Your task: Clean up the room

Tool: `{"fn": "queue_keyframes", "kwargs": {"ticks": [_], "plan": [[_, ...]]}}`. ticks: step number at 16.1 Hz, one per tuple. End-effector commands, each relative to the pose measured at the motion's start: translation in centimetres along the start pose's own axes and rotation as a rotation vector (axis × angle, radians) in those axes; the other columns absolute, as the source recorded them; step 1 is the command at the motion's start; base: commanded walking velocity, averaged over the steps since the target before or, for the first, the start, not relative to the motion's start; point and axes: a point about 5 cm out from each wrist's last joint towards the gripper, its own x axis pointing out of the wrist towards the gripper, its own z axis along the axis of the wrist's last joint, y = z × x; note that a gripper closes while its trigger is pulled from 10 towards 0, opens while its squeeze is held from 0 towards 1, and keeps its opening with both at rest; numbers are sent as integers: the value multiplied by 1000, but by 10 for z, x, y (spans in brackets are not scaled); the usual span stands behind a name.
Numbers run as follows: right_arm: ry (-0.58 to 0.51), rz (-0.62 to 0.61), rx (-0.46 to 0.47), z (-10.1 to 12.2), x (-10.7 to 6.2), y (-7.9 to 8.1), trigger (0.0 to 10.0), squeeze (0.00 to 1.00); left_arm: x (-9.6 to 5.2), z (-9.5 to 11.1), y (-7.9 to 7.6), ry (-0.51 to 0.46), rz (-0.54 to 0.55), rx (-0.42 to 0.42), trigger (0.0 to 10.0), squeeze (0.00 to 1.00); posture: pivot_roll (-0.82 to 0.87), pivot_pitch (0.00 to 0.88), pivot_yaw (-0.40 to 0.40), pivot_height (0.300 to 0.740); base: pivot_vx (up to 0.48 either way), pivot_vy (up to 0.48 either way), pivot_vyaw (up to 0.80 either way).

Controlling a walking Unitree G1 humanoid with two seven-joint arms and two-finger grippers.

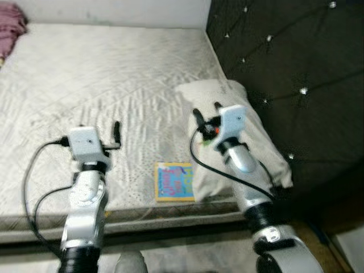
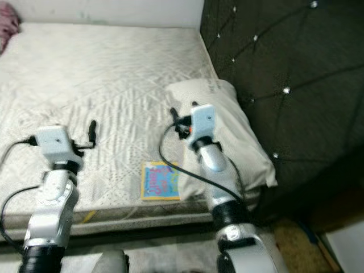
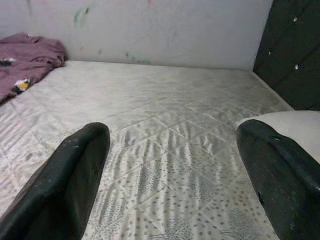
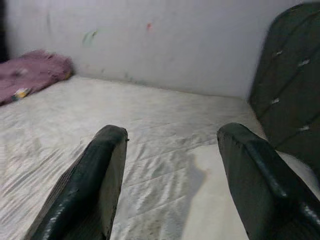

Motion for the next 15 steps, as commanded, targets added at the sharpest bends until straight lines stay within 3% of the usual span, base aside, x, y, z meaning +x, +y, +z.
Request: {"fn": "queue_keyframes", "kwargs": {"ticks": [1, 4, 5, 7, 9, 15], "plan": [[4, -70, -30, -2, -6, -18, 10000, 0, 1, 2, -12, -7, -34, -14, 10000, 0, 12, 0, -62, 740, 0, 0, 0], [52, -203, -144, -7, -9, -33, 10000, 0, 2, 2, -12, -14, -28, 10, 10000, 0, 11, 0, -62, 740, 0, 0, 0], [65, -246, -144, -9, -14, -40, 10000, 0, 1, 3, -9, -26, -6, 39, 10000, 0, 11, 0, -62, 740, 0, 0, 0], [69, -225, -138, -11, -16, -38, 10000, 0, -2, -1, -8, -7, -7, 40, 10000, 0, 9, 0, -60, 740, 0, 0, 0], [60, -194, -172, -10, -14, -32, 10000, 0, -2, -3, -10, 1, -18, 46, 10000, 0, 9, 0, -60, 740, 0, 0, 794], [68, -230, -160, -10, -13, -35, 10000, 0, -1, -2, -11, 2, -18, 20, 10000, 0, 11, 0, -59, 740, 0, 0, 775]]}}
